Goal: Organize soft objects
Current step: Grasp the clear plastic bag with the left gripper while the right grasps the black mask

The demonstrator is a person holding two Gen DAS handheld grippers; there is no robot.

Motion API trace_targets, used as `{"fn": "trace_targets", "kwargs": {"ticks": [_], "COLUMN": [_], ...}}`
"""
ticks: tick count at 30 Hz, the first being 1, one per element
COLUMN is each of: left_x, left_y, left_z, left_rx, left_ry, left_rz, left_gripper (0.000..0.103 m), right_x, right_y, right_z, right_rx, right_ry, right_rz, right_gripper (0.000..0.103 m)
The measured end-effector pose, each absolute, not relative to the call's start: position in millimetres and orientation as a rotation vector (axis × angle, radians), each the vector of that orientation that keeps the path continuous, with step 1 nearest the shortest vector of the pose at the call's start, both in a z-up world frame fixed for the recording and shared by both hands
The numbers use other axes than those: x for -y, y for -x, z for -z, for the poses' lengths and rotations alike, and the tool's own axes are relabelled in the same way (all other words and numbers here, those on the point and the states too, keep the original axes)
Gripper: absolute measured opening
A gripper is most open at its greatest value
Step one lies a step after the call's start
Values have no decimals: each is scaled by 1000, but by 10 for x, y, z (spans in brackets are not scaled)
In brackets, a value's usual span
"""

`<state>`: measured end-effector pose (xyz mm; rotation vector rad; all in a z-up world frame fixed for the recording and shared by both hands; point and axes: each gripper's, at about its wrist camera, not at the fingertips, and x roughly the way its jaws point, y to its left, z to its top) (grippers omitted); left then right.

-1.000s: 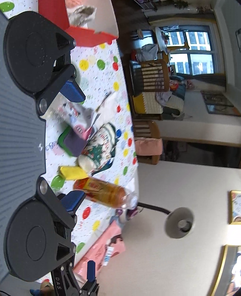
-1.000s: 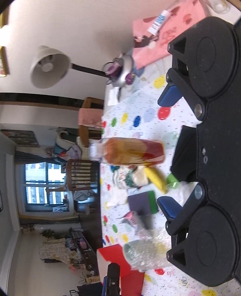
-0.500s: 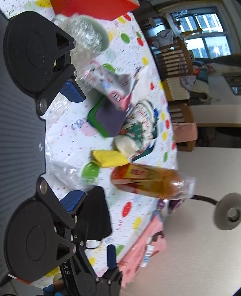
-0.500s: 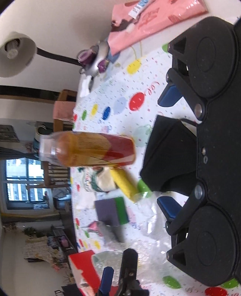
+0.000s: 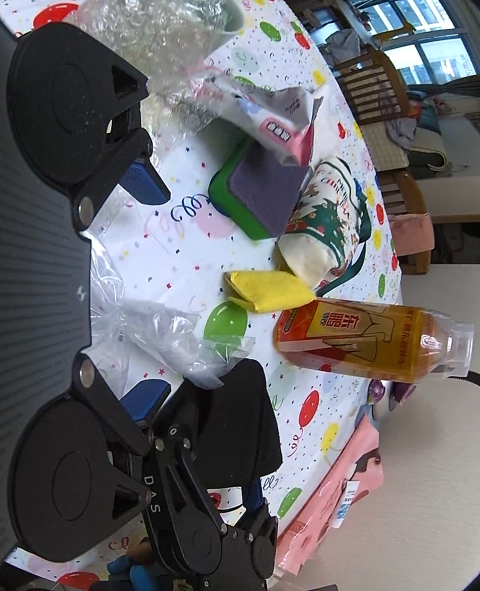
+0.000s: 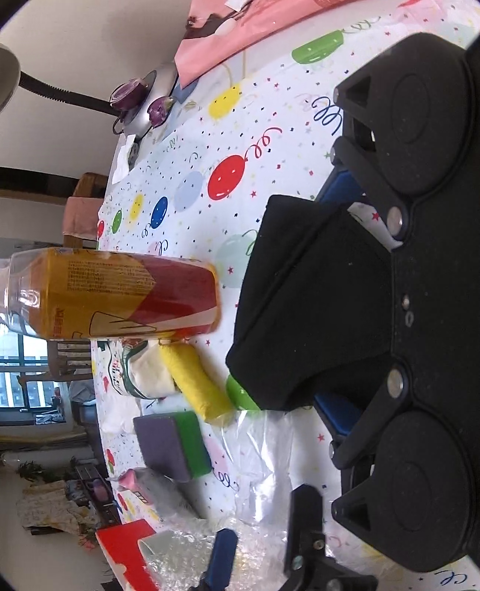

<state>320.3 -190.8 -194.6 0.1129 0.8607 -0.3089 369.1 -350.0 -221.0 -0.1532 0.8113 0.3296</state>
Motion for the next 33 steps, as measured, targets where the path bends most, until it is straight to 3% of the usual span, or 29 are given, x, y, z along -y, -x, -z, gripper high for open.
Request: {"fn": "trace_targets", "kwargs": {"ticks": [2,4,6,11,17,21,23,25,33], "left_x": [1915,1925,1940,1965,1983,1979,1974,1966,1901], "left_y": [-3218,-3233,-3256,-3325,-3333,-3321,-3309,-3299,-3217], "left_z": [1961,1975,2002,2028,1991,1938,1910,1874,1637], "left_rx": [-864,-870,-892,-931,-940,-935,-932,-929,-916], "left_ry": [-108,-104,-98,-86,-99,-106,-107,-97,-21], "left_rz": [321,334,353,368,375,360,357,353,342], "left_gripper": [101,92,76,47,33,32,31,31,31], "right_x": [3488,3470,3469,3472,3496,3519,3523,3529,3581], "right_y": [-3678,-3669,-3677,-3683,-3661,-3627,-3603,-3577,-3404], "right_z": [2201,2190,2190,2165,2123,2087,2065,2034,1753], "right_rx": [-804,-795,-796,-789,-775,-764,-755,-745,-700], "right_ry": [151,160,157,150,144,113,112,107,56], "right_rz": [-334,-333,-326,-308,-252,-238,-243,-246,-237], "right_gripper": [96,90,85,72,52,35,33,21,14]}}
